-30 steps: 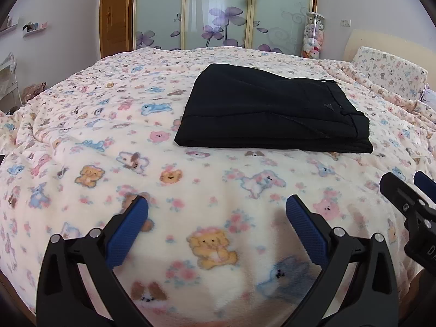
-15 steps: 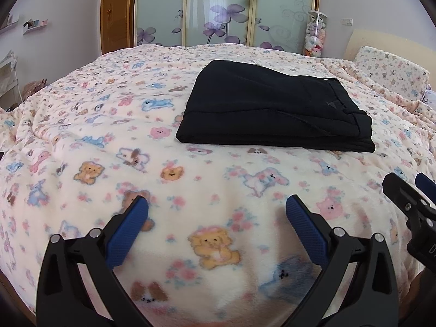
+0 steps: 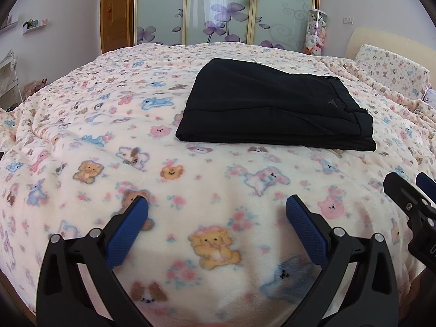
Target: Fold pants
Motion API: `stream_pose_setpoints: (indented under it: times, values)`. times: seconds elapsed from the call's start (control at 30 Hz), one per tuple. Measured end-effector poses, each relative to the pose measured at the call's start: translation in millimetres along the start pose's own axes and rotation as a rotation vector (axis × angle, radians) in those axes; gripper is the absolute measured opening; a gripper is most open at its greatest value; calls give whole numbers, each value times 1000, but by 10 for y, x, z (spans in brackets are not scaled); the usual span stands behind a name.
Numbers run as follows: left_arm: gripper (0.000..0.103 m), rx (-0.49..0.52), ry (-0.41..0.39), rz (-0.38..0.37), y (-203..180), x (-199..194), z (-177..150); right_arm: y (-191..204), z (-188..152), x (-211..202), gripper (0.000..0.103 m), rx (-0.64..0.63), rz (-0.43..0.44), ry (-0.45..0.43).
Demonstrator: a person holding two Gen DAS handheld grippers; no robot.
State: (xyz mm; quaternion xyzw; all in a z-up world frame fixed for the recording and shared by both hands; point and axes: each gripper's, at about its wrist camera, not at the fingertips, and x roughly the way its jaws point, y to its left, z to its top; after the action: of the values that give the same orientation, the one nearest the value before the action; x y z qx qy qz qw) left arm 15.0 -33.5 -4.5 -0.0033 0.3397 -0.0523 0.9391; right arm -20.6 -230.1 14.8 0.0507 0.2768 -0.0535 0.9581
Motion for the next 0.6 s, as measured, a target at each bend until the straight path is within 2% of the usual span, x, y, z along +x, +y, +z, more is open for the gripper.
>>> stream_pose_setpoints:
  times: [0.6]
  values:
    - [101, -2, 1, 4, -2, 5, -5, -14, -19, 8, 102, 1, 2, 6]
